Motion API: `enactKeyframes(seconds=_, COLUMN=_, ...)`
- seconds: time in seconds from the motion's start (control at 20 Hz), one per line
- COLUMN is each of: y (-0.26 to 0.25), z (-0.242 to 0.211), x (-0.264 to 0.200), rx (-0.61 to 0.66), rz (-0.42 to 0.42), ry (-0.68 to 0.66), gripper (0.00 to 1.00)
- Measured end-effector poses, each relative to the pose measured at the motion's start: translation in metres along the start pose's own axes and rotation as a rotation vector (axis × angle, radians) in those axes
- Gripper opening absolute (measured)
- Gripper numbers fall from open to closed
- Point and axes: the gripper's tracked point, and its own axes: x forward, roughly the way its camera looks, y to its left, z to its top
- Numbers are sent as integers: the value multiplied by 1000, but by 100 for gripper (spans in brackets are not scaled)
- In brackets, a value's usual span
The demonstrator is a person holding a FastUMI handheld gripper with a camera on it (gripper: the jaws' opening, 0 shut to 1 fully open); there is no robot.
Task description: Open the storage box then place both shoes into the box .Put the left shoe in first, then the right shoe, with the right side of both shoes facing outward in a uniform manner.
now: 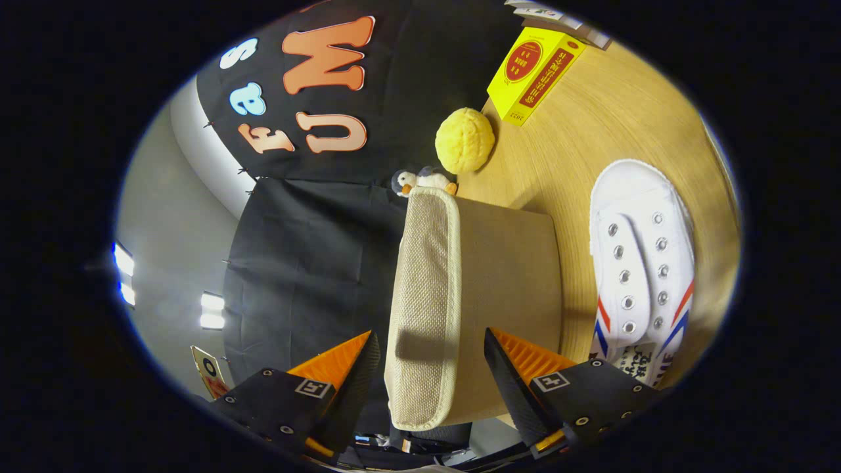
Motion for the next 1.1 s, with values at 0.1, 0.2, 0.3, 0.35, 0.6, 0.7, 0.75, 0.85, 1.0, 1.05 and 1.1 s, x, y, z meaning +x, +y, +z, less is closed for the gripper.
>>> enactKeyframes(seconds=0.1, y=4, z=-1, x=2, rx=28, rz=30, ry=2, gripper=90)
enactKeyframes(seconds=0.2, y=7, z=1, x=2, rx=43, rz=37, ry=2, gripper=79)
enactKeyframes(seconds=0.3, y=8, z=2, x=-2, rx=45, rz=37, ry=-5, gripper=61)
enactKeyframes(seconds=0.35, y=11, z=5, x=-4, rx=48, rz=42, ry=-16, gripper=52)
enactKeyframes(seconds=0.6, y=49, z=22, x=-20, rx=40, rz=62, ry=-87, gripper=18)
enactKeyframes(seconds=0.7, y=64, z=27, x=-20, rx=18, rz=58, ry=-108, gripper=7)
enactKeyframes(seconds=0.75, y=70, z=26, x=-20, rx=0, rz=54, ry=-108, gripper=1)
enactKeyframes(seconds=0.85, y=95, z=24, x=-15, rx=-20, rz=76, ry=-106, gripper=1)
enactKeyframes(seconds=1.0, y=123, z=21, x=-3, rx=-58, rz=78, ry=-106, gripper=1)
enactKeyframes(seconds=1.05, y=132, z=21, x=4, rx=-78, rz=76, ry=-112, gripper=2)
enactKeyframes(seconds=1.1, y=138, z=20, x=11, rx=-98, rz=68, ry=-113, gripper=2)
